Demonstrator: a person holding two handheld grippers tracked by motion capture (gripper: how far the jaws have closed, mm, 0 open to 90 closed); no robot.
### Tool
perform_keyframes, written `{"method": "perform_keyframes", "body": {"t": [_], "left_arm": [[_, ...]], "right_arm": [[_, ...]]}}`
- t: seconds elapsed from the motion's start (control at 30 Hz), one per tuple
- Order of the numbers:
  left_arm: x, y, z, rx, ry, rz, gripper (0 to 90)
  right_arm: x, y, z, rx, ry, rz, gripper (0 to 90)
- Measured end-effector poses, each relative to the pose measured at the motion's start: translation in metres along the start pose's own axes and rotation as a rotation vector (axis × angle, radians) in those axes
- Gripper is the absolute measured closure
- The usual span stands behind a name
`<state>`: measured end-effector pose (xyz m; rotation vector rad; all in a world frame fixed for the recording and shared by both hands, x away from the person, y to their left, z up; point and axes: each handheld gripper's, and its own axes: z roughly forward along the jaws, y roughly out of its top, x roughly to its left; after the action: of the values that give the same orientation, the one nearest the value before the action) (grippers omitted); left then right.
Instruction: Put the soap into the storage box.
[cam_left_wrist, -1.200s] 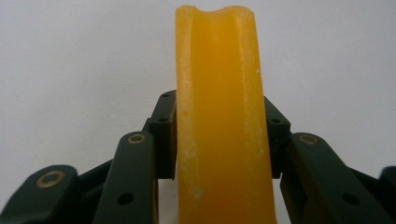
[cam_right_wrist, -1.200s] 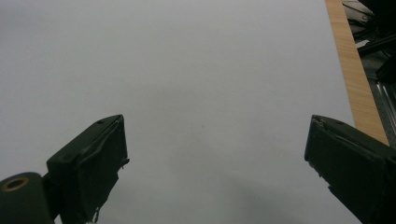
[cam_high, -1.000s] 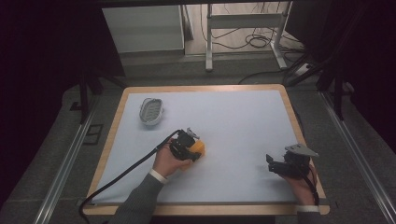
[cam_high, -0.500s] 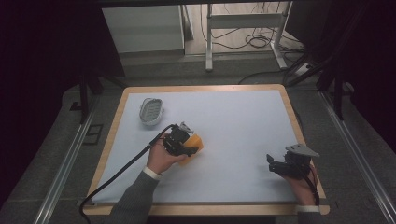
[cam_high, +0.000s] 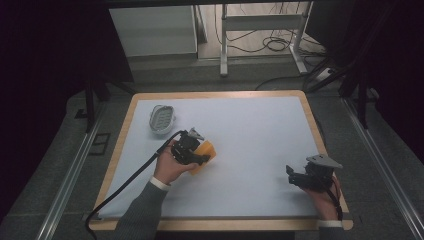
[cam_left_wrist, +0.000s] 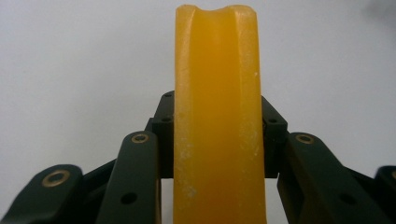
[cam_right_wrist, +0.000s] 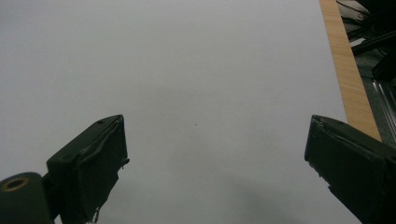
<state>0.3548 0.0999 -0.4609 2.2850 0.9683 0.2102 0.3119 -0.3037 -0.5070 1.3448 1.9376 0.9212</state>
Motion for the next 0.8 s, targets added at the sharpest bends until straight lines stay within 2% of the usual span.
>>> {"method": "perform_keyframes", "body": {"t": [0.33, 0.8], "left_arm": [[0.007, 0.002, -0.008, -0.012, 0.009, -0.004, 61.1], [0.025, 0.005, -0.02, -0.02, 0.039, -0.026, 61.1]], "right_arm": [[0.0, 0.0, 0.0, -0.004, -0.005, -0.001, 6.0], [-0.001, -0.001, 0.001, 0.003, -0.013, 0.007, 6.0]]}}
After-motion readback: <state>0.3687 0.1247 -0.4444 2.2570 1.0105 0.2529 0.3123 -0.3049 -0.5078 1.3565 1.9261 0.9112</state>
